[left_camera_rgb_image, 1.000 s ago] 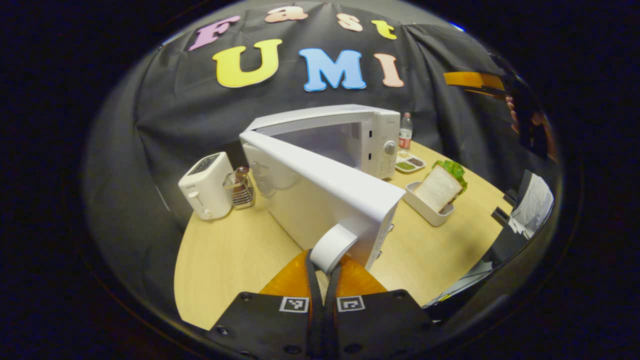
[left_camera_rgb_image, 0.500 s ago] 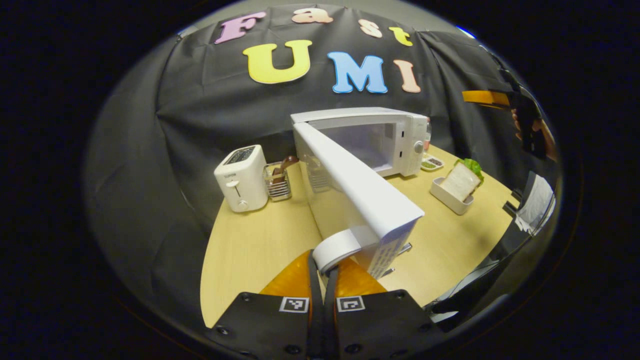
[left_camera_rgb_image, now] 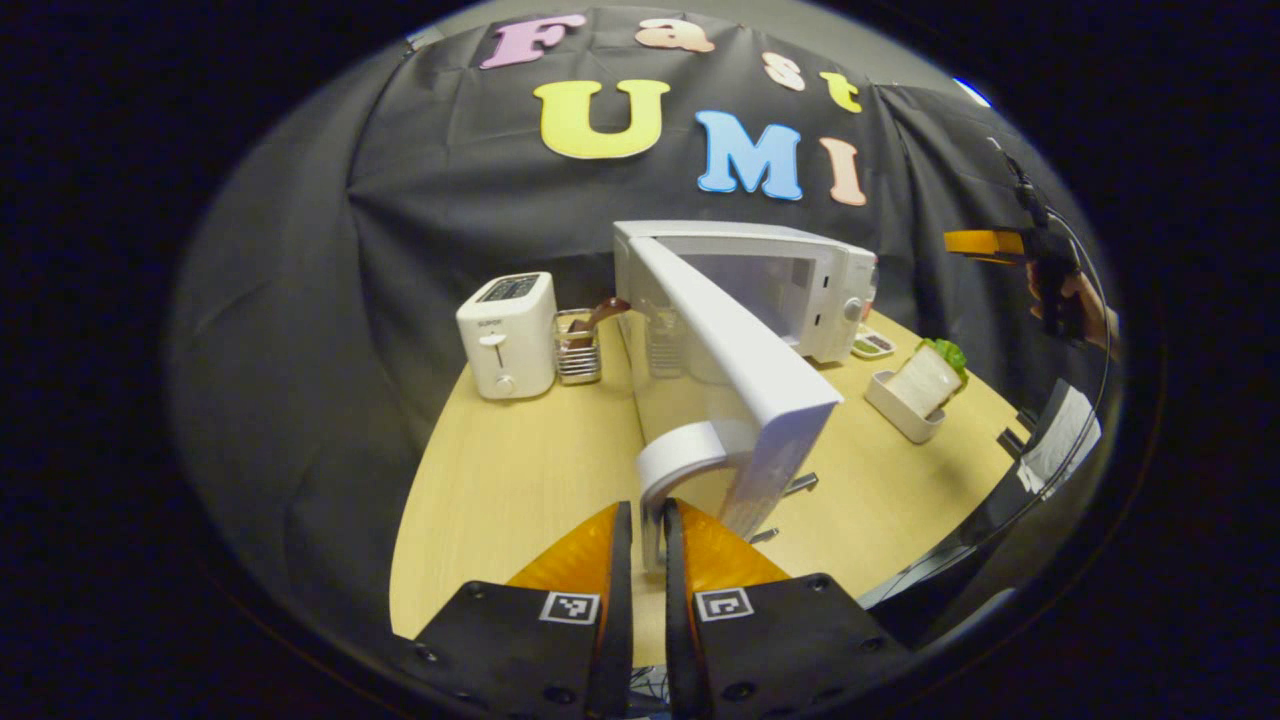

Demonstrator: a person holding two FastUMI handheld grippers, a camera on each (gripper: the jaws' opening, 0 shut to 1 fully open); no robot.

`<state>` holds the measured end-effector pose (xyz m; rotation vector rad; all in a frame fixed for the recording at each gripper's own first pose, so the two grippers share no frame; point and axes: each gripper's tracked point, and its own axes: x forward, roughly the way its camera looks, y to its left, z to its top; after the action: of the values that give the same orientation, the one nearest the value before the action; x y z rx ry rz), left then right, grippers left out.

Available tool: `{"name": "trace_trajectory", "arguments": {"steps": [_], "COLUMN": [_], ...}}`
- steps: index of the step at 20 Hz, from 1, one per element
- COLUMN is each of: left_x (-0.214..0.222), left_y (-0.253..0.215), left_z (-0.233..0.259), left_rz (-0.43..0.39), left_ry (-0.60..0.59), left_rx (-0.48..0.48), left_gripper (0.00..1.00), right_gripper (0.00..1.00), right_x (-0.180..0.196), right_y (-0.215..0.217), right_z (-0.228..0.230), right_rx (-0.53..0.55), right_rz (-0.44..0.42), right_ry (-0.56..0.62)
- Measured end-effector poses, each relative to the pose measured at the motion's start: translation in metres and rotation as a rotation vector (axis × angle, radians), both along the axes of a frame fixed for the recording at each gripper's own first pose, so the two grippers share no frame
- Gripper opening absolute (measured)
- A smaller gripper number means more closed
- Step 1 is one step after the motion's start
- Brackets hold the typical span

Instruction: Open the microwave oven with the left hand, put the food in, and close the microwave oven.

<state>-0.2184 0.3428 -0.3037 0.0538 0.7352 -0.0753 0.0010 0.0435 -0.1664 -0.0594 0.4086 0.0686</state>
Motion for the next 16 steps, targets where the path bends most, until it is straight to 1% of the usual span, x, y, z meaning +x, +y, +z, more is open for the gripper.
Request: {"name": "trace_trajectory", "arguments": {"steps": [2, 4, 6, 7, 9, 10, 11, 13, 14, 16], "left_x": [-0.016, -0.018, -0.008, 0.005, 0.038, 0.049, 0.068, 0.091, 0.102, 0.119], "left_y": [0.005, -0.008, -0.035, -0.055, -0.094, -0.112, -0.135, -0.174, -0.189, -0.220], "left_z": [0.027, 0.077, 0.136, 0.167, 0.209, 0.233, 0.246, 0.260, 0.263, 0.259], "left_rz": [0.083, 0.166, 0.205, 0.209, 0.208, 0.211, 0.206, 0.182, 0.164, 0.127], "left_ry": [-0.037, -0.132, -0.260, -0.326, -0.447, -0.491, -0.519, -0.558, -0.567, -0.549], "left_rx": [0.020, 0.013, 0.018, 0.011, -0.007, -0.021, -0.048, -0.081, -0.079, -0.058], "left_gripper": [0.21, 0.21, 0.14, 0.18, 0.58, 0.78, 0.98, 0.97, 0.97, 0.97], "right_gripper": [0.99, 0.99, 0.99, 0.99, 0.99, 0.99, 0.99, 0.99, 0.99, 0.99], "right_x": [-0.002, -0.006, -0.009, -0.009, -0.012, -0.010, -0.007, -0.005, -0.005, -0.006], "right_y": [-0.023, -0.041, -0.060, -0.066, -0.077, -0.078, -0.079, -0.079, -0.080, -0.074], "right_z": [-0.026, -0.053, -0.080, -0.093, -0.120, -0.132, -0.145, -0.168, -0.178, -0.195], "right_rx": [0.004, 0.026, 0.068, 0.098, 0.151, 0.184, 0.217, 0.273, 0.291, 0.336], "right_rz": [-0.012, -0.012, -0.027, -0.036, -0.055, -0.052, -0.048, -0.041, -0.038, -0.018], "right_ry": [0.079, 0.170, 0.261, 0.300, 0.390, 0.435, 0.480, 0.553, 0.584, 0.647]}}
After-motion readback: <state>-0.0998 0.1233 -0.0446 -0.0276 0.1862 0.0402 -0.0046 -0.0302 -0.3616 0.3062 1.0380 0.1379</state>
